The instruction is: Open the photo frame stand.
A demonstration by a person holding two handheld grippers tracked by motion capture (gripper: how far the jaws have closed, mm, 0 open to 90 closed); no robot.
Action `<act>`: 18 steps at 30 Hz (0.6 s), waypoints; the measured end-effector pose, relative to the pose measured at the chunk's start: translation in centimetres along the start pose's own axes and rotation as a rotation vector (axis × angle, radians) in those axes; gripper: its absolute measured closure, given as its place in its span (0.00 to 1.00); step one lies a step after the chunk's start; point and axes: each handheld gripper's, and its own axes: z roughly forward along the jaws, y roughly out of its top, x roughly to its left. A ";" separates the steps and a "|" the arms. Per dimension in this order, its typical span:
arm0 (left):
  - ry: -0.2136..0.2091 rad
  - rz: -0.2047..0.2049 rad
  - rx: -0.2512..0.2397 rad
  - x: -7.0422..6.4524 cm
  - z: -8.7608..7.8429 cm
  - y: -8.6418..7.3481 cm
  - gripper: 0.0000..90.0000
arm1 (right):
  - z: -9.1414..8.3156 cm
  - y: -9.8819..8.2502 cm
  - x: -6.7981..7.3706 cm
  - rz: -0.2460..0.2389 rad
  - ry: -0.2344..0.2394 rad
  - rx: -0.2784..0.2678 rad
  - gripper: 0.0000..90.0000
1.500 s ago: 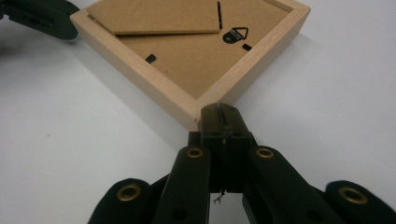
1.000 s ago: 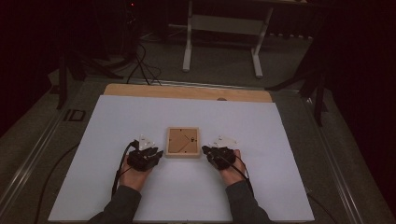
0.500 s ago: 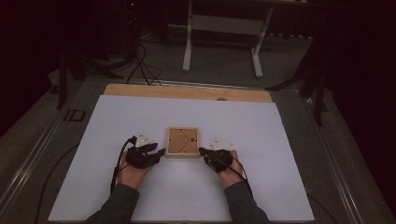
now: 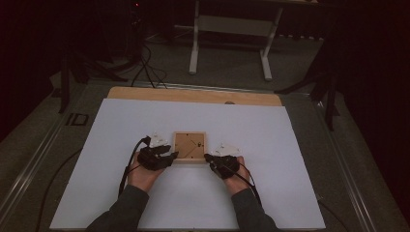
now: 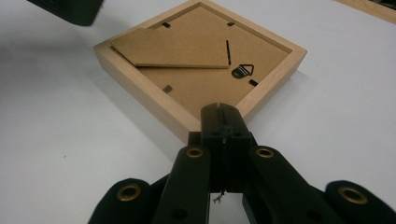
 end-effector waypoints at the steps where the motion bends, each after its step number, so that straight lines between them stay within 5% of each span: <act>1: -0.001 0.004 0.006 0.0 0.1 0.1 0.65 | 0.0 0.0 0.0 0.001 0.000 -0.003 1.00; 18: -0.005 0.035 0.064 -0.1 2.5 1.2 0.57 | 0.3 0.0 0.1 0.005 0.005 -0.003 1.00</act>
